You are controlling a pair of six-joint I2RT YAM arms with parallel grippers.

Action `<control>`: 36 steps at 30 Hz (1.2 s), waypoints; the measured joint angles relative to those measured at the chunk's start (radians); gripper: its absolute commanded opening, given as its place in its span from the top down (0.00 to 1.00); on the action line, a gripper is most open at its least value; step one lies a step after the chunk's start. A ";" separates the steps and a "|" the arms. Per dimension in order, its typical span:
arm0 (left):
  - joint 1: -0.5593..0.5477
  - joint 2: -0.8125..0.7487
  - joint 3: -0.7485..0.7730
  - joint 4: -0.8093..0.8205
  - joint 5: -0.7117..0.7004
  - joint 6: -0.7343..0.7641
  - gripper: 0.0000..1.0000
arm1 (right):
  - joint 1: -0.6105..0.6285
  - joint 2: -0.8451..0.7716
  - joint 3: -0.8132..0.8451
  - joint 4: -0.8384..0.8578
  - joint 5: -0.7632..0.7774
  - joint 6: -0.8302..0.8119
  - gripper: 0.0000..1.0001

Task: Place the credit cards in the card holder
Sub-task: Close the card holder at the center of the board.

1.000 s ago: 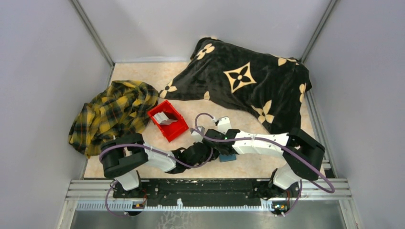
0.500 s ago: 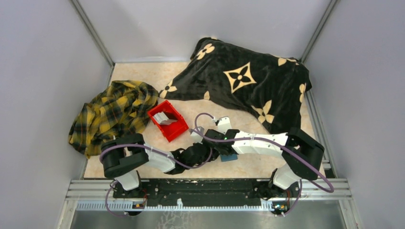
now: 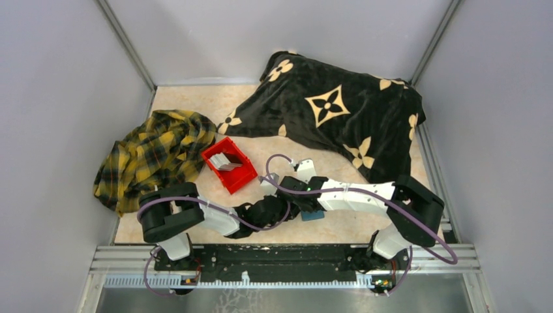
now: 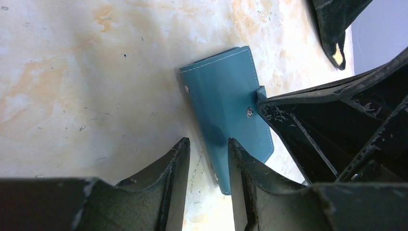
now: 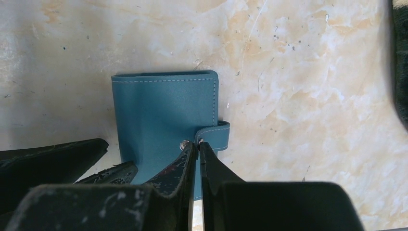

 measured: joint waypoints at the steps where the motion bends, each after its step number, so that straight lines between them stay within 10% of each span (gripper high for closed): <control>1: 0.000 0.001 0.000 0.002 0.001 0.000 0.57 | 0.000 -0.002 0.000 0.000 -0.001 -0.001 0.94; 36: 0.000 0.016 0.000 0.030 0.006 0.000 0.58 | 0.005 -0.007 -0.001 0.022 -0.049 -0.018 0.99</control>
